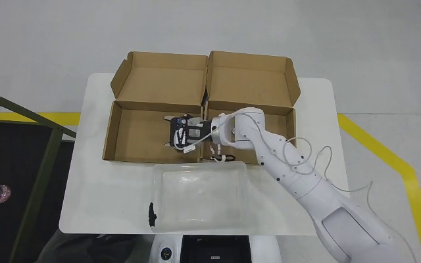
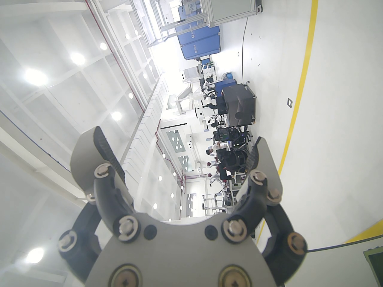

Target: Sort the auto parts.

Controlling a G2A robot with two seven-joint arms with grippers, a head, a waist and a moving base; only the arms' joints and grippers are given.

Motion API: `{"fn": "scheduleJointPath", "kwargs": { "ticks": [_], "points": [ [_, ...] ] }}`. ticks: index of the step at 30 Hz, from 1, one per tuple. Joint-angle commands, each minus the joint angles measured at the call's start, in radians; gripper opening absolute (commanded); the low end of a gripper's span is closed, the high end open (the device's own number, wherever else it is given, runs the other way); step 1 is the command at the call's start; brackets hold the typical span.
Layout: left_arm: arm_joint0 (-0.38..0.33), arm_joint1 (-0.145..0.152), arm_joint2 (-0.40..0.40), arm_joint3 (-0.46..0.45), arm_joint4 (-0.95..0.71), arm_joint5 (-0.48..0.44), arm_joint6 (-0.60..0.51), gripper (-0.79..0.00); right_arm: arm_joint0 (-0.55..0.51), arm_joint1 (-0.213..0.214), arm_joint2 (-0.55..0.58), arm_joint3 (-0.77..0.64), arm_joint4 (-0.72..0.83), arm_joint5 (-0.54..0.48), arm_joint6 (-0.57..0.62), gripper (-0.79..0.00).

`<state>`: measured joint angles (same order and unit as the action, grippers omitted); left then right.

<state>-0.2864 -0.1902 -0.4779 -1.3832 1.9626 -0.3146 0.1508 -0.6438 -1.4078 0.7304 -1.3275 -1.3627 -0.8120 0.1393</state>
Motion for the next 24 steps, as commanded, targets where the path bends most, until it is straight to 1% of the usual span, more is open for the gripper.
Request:
{"fn": "scheduleJointPath", "kwargs": {
  "ticks": [1,5,11,12,15,18,21,24],
  "points": [
    [0.000,0.000,0.000,0.000,0.000,0.000,0.000,0.000,-0.032,0.013,0.031,-0.056,-0.009,-0.002,0.011,-0.296],
    [0.000,0.000,0.000,0.000,0.000,0.000,0.000,0.000,-0.112,0.040,0.092,-0.164,-0.018,-0.009,0.026,-0.243],
    [0.000,0.000,0.000,0.000,0.000,0.000,0.000,0.000,-0.261,0.077,0.189,-0.302,-0.045,0.026,0.028,-0.215],
    [0.000,0.000,0.000,0.000,0.000,0.000,0.000,0.000,-0.289,0.083,0.204,-0.325,-0.050,0.033,0.022,-0.215],
    [0.000,0.000,0.000,0.000,0.000,0.000,0.000,0.000,-0.366,0.101,0.256,-0.382,-0.074,0.052,0.004,-0.169],
    [0.000,0.000,0.000,0.000,0.000,0.000,0.000,0.000,-0.439,0.118,0.323,-0.430,-0.097,0.074,-0.027,-0.151],
    [0.000,0.000,0.000,0.000,0.000,0.000,0.000,0.000,-0.517,0.136,0.396,-0.479,-0.124,0.098,-0.064,-0.089],
    [0.000,0.000,0.000,0.000,0.000,0.000,0.000,0.000,-0.599,0.151,0.468,-0.521,-0.143,0.129,-0.104,-0.062]
  ]
}}
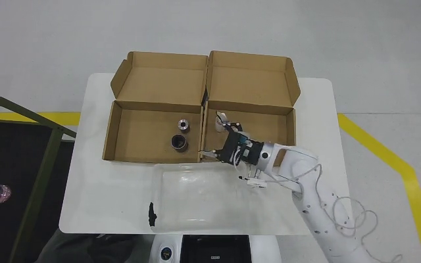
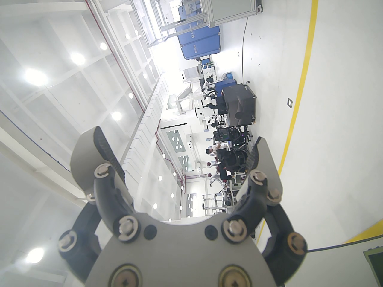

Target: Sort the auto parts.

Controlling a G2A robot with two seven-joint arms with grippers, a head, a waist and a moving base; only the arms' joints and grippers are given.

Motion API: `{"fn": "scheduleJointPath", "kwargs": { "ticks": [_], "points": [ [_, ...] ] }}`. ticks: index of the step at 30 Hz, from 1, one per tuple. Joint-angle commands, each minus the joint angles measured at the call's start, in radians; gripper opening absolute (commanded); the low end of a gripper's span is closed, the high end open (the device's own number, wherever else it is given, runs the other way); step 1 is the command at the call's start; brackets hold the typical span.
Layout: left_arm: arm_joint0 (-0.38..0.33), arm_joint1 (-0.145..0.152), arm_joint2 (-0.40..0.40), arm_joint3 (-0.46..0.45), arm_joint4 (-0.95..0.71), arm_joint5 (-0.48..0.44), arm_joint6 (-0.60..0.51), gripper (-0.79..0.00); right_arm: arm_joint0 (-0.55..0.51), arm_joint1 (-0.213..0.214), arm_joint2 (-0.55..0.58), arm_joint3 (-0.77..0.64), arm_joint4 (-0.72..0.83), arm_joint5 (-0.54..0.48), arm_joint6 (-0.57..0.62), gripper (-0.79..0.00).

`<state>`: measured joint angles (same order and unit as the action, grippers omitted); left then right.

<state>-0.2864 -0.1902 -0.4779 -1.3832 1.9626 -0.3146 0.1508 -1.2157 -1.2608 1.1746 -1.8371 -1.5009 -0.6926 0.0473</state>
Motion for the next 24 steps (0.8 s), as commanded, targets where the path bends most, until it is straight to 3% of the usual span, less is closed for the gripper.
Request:
{"fn": "scheduleJointPath", "kwargs": {
  "ticks": [1,6,24],
  "points": [
    [0.000,0.000,0.000,0.000,0.000,0.000,0.000,0.000,-0.052,0.009,0.048,-0.024,-0.012,0.020,-0.024,-0.058],
    [0.000,0.000,0.000,0.000,0.000,0.000,0.000,0.000,-0.163,0.027,0.158,-0.061,-0.029,0.070,-0.074,0.000],
    [0.000,0.000,0.000,0.000,0.000,0.000,0.000,0.000,-0.390,0.052,0.388,-0.104,0.000,0.248,-0.210,0.000]
  ]
}}
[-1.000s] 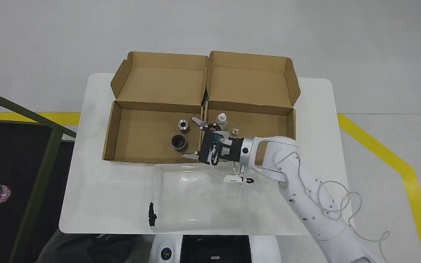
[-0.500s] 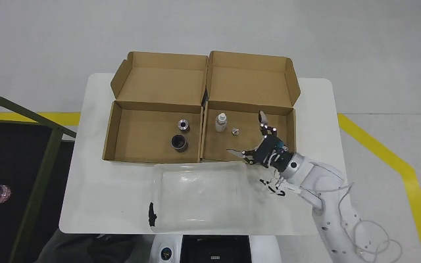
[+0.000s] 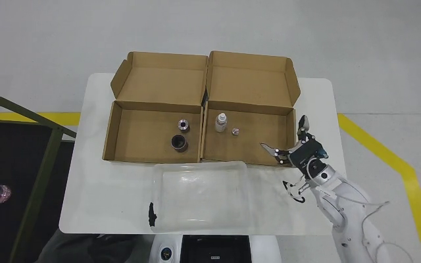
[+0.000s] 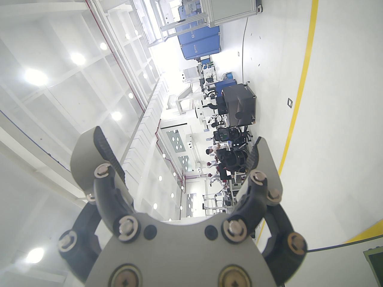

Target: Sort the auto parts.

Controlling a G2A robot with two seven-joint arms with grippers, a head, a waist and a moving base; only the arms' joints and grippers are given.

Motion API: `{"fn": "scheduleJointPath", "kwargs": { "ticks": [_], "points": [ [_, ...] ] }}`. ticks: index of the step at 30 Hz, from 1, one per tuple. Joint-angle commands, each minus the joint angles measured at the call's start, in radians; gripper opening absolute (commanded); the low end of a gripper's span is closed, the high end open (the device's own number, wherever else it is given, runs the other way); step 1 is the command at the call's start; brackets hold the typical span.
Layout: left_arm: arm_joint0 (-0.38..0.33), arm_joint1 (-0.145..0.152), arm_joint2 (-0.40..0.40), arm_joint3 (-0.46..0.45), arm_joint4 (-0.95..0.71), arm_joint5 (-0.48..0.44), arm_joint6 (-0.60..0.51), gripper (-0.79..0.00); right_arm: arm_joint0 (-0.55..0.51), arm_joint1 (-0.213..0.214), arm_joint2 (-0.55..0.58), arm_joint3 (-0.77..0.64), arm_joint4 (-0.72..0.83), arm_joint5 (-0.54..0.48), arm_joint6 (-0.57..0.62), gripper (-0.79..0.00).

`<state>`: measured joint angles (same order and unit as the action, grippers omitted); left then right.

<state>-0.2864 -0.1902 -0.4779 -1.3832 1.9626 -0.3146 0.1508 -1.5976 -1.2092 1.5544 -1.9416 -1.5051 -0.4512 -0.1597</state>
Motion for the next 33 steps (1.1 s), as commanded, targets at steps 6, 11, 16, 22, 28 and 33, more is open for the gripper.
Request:
{"fn": "scheduleJointPath", "kwargs": {
  "ticks": [6,11,16,22,28,33],
  "points": [
    [0.000,0.000,0.000,0.000,0.000,0.000,0.000,0.000,-0.056,0.004,0.060,-0.022,0.022,0.048,-0.021,0.000],
    [0.000,0.000,0.000,0.000,0.000,0.000,0.000,0.000,-0.084,0.005,0.095,-0.028,0.031,0.090,-0.017,0.000],
    [0.000,0.000,0.000,0.000,0.000,0.000,0.000,0.000,-0.106,0.003,0.107,-0.033,0.035,0.151,-0.014,0.000],
    [0.000,0.000,0.000,0.000,0.000,0.000,0.000,0.000,-0.106,0.003,0.107,-0.033,0.035,0.152,-0.014,-0.001],
    [0.000,0.000,0.000,0.000,0.000,0.000,0.000,-0.001,-0.106,0.003,0.107,-0.033,0.035,0.151,-0.014,0.000],
    [0.000,0.000,0.000,0.000,0.000,0.000,0.000,0.000,-0.106,0.003,0.107,-0.033,0.035,0.151,-0.014,-0.001]
  ]
}}
